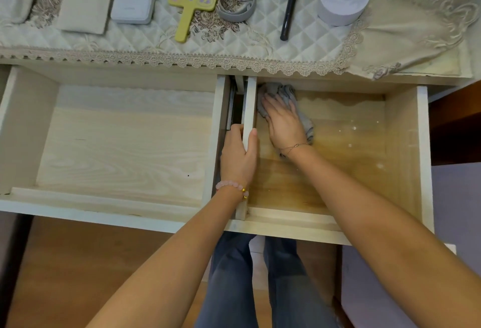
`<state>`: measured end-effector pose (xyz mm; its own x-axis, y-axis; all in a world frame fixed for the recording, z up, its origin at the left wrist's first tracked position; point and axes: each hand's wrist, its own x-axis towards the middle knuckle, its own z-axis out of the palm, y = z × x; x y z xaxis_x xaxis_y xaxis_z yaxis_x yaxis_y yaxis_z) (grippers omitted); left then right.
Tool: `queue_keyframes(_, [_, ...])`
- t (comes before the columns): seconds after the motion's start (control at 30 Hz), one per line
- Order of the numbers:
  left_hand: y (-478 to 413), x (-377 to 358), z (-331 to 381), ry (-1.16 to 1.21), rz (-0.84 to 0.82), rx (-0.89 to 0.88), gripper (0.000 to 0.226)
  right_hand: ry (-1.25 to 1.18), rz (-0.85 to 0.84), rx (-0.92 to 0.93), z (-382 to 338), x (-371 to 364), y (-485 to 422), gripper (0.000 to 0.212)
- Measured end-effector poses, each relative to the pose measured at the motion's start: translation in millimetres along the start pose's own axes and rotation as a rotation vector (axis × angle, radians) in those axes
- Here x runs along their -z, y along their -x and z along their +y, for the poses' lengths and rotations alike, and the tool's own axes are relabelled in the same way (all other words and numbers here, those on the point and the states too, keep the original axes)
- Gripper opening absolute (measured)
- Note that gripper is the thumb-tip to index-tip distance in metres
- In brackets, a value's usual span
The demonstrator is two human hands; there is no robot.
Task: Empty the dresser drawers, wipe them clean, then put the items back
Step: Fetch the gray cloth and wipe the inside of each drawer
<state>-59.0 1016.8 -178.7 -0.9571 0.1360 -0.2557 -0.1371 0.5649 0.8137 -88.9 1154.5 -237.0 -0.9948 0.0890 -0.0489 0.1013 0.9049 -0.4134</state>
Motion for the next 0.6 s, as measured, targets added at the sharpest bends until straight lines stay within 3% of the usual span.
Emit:
queue_keyframes(0.3, [-1,1,0,-0.046,0.008,0.001,0.028,0.093,0.041,-0.043,10,6,6,0.047])
queue_keyframes(0.5, [-1,1,0,-0.064,0.002,-0.001,0.019,0.108,0.063,-0.206,64,32,33,0.053])
queue_keyframes(0.6, [-1,1,1,-0.068,0.0,-0.006,0.013,0.125,0.121,-0.333,107,53,56,0.046])
